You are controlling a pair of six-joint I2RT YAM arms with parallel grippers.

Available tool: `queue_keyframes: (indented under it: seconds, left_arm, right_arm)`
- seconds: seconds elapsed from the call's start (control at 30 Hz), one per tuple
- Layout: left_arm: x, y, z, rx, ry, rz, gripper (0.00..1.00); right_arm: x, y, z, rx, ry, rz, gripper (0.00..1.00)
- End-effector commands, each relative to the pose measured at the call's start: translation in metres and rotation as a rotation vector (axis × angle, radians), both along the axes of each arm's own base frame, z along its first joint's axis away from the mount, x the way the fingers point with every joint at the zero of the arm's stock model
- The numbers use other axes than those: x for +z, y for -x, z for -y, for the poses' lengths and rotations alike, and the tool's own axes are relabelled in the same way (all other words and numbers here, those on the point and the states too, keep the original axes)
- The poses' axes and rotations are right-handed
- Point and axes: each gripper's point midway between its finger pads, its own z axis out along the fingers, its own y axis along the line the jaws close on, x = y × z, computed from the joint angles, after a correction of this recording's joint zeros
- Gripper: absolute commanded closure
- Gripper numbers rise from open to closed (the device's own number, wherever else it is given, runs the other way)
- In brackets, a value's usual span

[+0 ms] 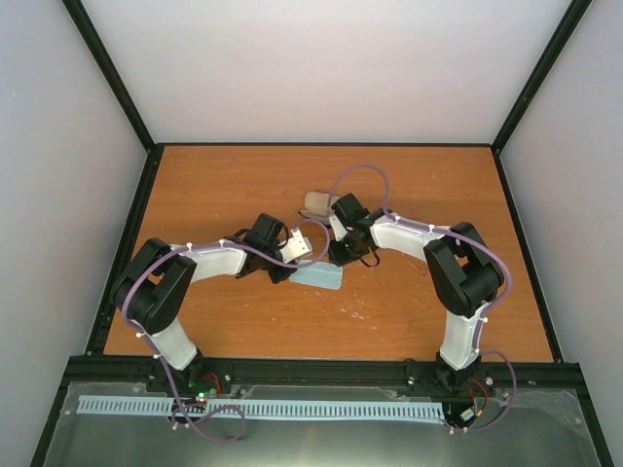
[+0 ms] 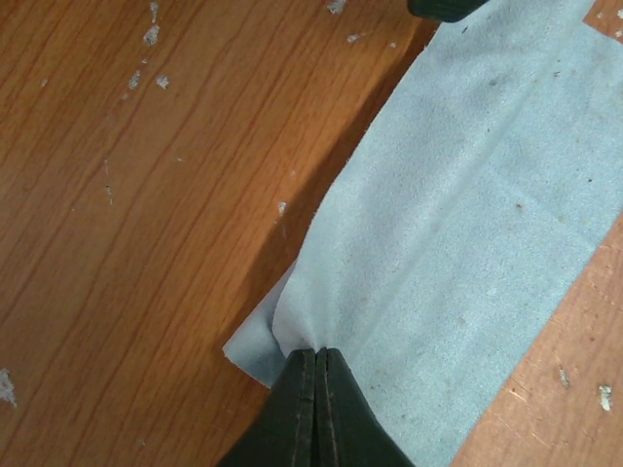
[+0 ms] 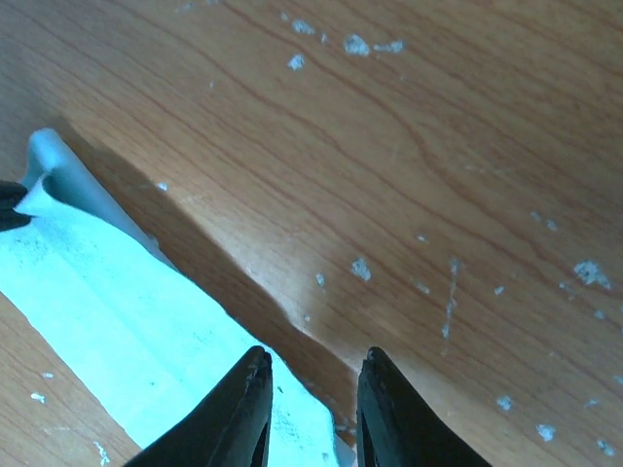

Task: Organize the sunglasses
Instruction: Fold the glasses cleaning cloth at the center of the board.

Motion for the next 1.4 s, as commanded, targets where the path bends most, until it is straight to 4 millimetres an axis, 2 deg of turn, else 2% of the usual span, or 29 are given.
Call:
queue_keyframes:
  seconds: [0.0, 0.23, 0.47, 0.53, 0.6, 0.7, 1.13, 1.37]
  left_arm:
    - [0.004, -0.005, 0.007, -0.012, 0.014, 0.021, 0.98]
    - [0.003, -0.004, 0.006, -0.011, 0.011, 0.019, 0.98]
    - [0.001, -0.004, 0.005, -0.01, 0.005, 0.019, 0.98]
    - [0.0, -0.004, 0.004, -0.008, 0.001, 0.017, 0.98]
    - [-0.001, -0.003, 0.004, -0.008, 0.002, 0.015, 0.98]
    - [0.0, -0.003, 0.005, -0.008, 0.004, 0.015, 0.98]
    - [-0.002, -0.002, 0.004, -0.004, 0.001, 0.011, 0.98]
    - [-0.002, -0.003, 0.003, -0.004, -0.002, 0.014, 0.98]
  right_arm:
    - [-0.008, 0.009, 0.012, 0.005, 0.046, -0.032, 0.75]
    - [-0.012, 0.018, 0.017, 0.003, 0.047, -0.051, 0.78]
    - [-0.011, 0.018, 0.019, -0.004, 0.049, -0.043, 0.86]
    - [-0.009, 0.018, 0.02, -0.008, 0.049, -0.035, 0.86]
    - [-0.007, 0.016, 0.02, -0.011, 0.049, -0.025, 0.8]
    - [-0.006, 0.016, 0.022, -0.015, 0.055, -0.019, 0.78]
    - [-0.001, 0.014, 0.021, -0.019, 0.047, -0.008, 0.97]
    - [0.014, 0.012, 0.018, -0.015, 0.015, 0.027, 0.97]
